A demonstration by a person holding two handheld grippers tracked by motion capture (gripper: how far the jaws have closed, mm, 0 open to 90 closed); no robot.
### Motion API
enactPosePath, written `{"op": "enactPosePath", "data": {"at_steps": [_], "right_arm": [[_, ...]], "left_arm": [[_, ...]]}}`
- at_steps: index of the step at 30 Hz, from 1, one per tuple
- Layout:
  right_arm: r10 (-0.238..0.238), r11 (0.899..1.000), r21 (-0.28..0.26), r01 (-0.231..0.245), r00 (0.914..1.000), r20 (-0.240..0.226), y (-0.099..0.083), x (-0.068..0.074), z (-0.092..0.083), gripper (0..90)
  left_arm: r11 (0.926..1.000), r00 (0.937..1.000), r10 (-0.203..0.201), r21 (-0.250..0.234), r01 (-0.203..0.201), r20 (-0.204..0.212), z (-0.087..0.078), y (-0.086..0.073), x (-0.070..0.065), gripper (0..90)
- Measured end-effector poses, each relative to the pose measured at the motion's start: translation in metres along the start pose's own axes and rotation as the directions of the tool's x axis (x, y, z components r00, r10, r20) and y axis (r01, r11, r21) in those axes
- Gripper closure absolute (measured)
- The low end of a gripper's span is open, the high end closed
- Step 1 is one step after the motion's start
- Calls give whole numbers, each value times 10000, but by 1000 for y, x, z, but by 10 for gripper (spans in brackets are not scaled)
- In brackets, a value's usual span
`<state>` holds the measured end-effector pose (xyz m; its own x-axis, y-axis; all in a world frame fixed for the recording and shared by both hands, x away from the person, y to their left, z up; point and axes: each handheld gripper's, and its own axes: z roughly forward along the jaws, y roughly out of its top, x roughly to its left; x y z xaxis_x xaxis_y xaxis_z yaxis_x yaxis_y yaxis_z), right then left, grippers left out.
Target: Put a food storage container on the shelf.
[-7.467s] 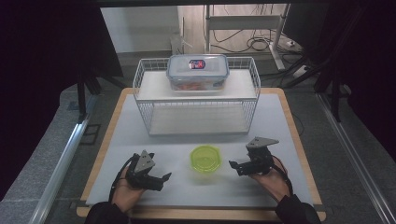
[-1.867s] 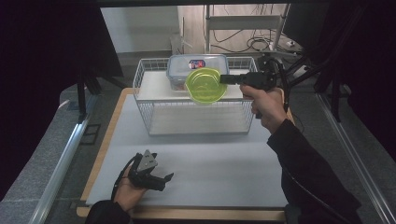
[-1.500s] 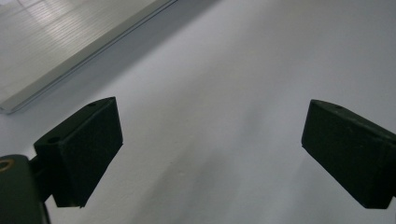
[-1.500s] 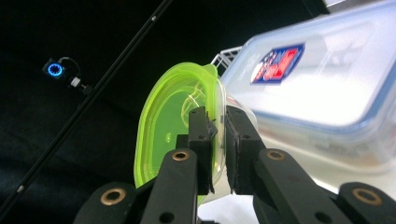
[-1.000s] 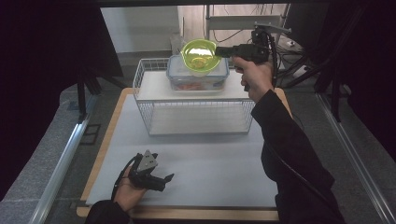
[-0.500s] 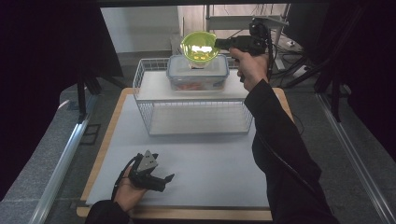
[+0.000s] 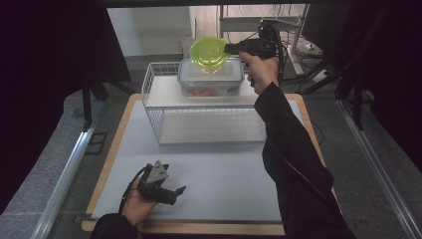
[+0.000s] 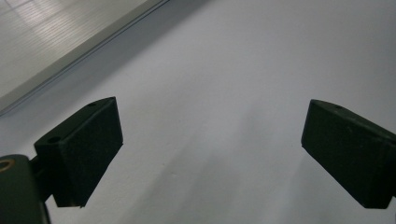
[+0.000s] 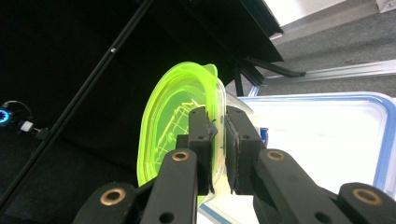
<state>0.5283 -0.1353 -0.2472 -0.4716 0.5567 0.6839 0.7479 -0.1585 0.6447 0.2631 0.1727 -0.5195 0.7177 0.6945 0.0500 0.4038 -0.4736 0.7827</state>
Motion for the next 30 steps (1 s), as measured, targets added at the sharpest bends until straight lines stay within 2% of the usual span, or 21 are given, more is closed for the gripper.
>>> {"op": "enactPosePath", "data": {"at_steps": [4, 13, 23, 30], "right_arm": [[12, 10000, -8, -12, 10000, 74, 0, -3, 2, 815], [-344, 9993, -126, 354, 9969, 712, 1, -2, 6, 775], [-271, 9992, -270, 293, 9965, 796, 0, -4, 11, 714], [-430, 9987, -226, 451, 9954, 855, -1, -4, 12, 663]], "left_arm": [[10000, 10000, 14, 24, -14, 6, 0, 0, 0, 52], [10000, 10000, 26, 55, -26, 29, 1, 0, 0, 53], [10000, 10000, 30, 81, -31, 62, 1, 0, 0, 53], [10000, 10000, 31, 92, -31, 75, 1, 0, 0, 53]]}}
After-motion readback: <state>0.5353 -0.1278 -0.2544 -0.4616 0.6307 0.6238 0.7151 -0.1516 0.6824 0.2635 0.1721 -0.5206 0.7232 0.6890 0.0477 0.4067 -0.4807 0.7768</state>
